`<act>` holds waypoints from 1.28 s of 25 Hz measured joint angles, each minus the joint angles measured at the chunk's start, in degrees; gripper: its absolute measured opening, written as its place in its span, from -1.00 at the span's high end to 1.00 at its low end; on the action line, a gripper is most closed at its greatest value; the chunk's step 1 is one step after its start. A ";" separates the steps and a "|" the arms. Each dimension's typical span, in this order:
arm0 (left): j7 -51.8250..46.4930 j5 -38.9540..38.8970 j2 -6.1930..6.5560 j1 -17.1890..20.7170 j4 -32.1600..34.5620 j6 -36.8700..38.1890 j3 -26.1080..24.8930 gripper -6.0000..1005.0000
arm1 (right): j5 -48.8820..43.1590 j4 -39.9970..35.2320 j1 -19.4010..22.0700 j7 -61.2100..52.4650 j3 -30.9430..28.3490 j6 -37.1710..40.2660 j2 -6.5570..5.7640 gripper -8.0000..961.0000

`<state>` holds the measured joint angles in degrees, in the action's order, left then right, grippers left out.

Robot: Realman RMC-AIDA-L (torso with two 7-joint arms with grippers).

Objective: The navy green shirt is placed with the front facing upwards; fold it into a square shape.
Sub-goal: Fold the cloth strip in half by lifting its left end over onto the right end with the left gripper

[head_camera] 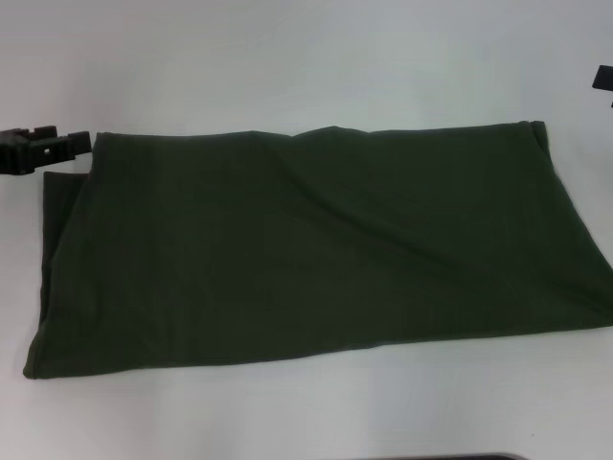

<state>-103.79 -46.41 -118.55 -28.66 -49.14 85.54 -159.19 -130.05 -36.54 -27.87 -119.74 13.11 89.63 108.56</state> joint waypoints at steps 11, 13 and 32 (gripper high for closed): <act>-0.53 0.08 -0.28 -2.27 4.43 -9.03 4.75 -0.26 | -0.04 0.17 -1.77 -2.00 3.97 -3.65 1.75 -0.77; -0.79 0.07 -0.38 -2.56 4.56 -9.64 5.71 -0.26 | -0.03 0.17 -1.95 -2.01 4.21 -3.61 1.94 -0.77; -0.98 0.63 -0.89 -2.69 5.64 -13.22 7.45 -0.26 | 0.04 0.16 -1.45 -1.91 4.60 -3.86 2.11 -0.76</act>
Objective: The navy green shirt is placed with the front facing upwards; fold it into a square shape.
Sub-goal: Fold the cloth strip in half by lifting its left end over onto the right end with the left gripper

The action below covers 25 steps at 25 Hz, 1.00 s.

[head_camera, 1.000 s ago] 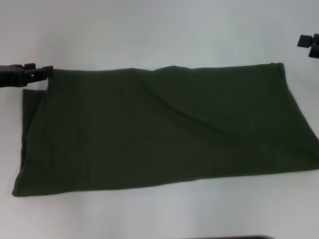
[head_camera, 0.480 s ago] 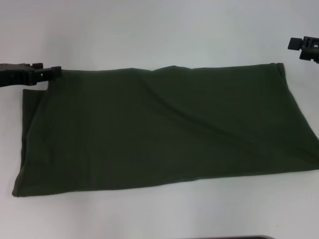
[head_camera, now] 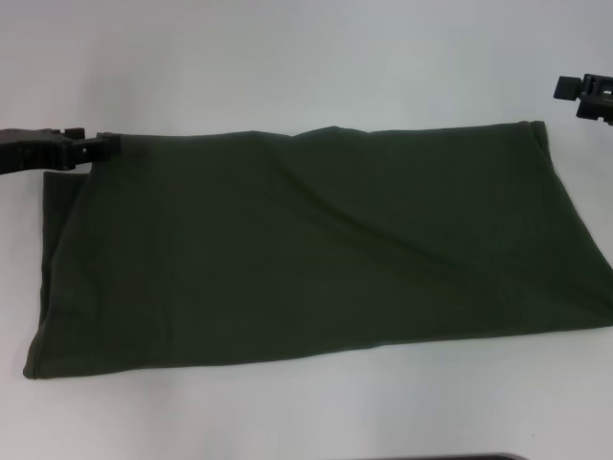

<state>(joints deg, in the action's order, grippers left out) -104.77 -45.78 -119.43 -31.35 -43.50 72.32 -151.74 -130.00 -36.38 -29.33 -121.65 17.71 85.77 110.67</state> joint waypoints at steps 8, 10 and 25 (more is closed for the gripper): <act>0.05 0.00 -0.09 0.23 0.18 -0.90 0.06 -0.26 | -0.83 0.24 0.47 -0.01 0.07 -0.91 0.58 -0.76; 0.15 0.00 -0.14 0.26 0.19 -0.91 0.05 -0.26 | -0.98 0.83 0.57 -0.01 0.36 -1.70 0.68 -0.76; 0.31 -0.01 -0.57 -0.16 0.17 -2.23 1.67 -0.26 | -0.93 4.49 -0.82 0.05 4.05 -11.41 2.47 -0.61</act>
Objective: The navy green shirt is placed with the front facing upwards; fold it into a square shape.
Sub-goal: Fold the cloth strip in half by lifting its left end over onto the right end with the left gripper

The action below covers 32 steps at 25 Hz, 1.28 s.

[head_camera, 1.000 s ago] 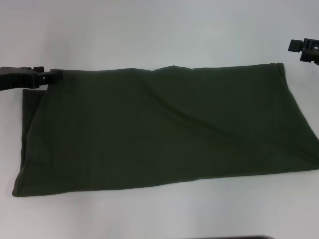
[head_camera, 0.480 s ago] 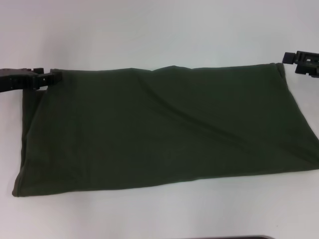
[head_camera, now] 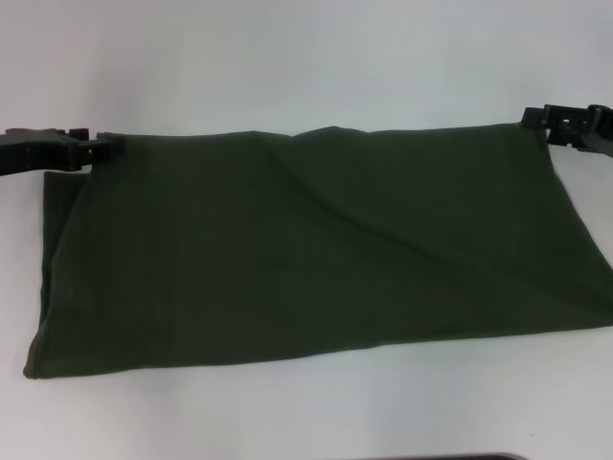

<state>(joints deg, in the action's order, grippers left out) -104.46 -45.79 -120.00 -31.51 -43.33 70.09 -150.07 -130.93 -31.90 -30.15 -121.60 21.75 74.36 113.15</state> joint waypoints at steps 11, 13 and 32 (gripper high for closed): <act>-0.26 -0.12 -0.06 -0.26 0.00 -0.58 1.17 -0.26 | -0.07 2.15 -1.60 0.40 1.39 -4.26 1.02 -0.61; -0.27 -0.11 -0.06 -0.31 0.00 -0.58 1.18 -0.26 | -0.07 2.39 -1.86 0.44 1.95 -4.65 1.19 -0.60; -0.90 0.01 -0.06 -0.30 0.00 -0.52 1.60 -0.26 | 0.14 2.45 -1.85 0.17 2.60 -5.72 1.72 -0.46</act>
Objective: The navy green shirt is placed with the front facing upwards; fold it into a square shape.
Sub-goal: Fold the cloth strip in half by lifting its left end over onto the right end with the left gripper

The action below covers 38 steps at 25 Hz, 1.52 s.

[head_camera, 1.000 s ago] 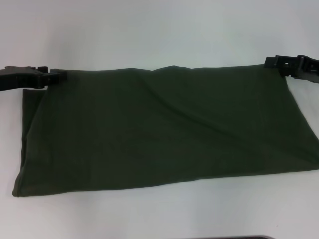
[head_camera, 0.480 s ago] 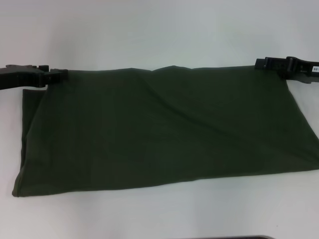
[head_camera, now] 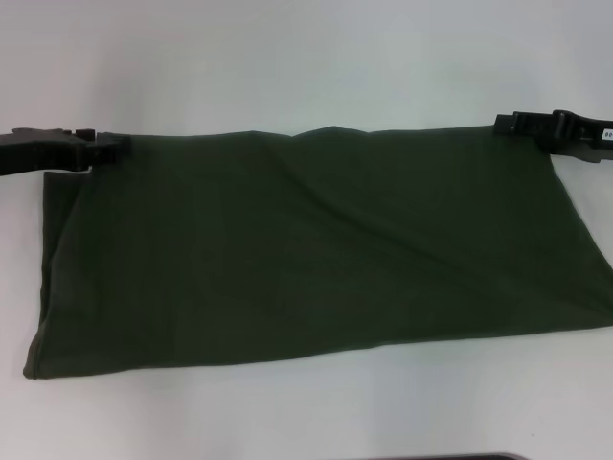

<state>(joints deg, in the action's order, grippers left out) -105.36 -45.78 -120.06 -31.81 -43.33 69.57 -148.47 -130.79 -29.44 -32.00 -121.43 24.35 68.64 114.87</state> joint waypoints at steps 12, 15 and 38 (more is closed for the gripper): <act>-0.63 0.07 0.59 0.73 -0.51 1.99 0.78 -0.26 | -0.17 0.00 -0.10 -0.12 0.00 0.00 -0.07 -0.37; -0.64 0.17 0.59 0.75 -0.49 1.70 1.27 -0.26 | -0.17 0.00 -0.18 -0.15 0.00 0.00 -0.04 -0.34; -1.69 0.17 0.79 0.68 -0.75 2.27 3.31 0.78 | -0.12 0.80 -0.04 -0.88 1.75 -0.70 0.10 0.46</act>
<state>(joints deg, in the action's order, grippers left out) -107.05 -45.61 -119.27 -31.13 -44.08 71.85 -145.16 -130.91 -28.65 -32.05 -122.31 26.10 67.93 114.97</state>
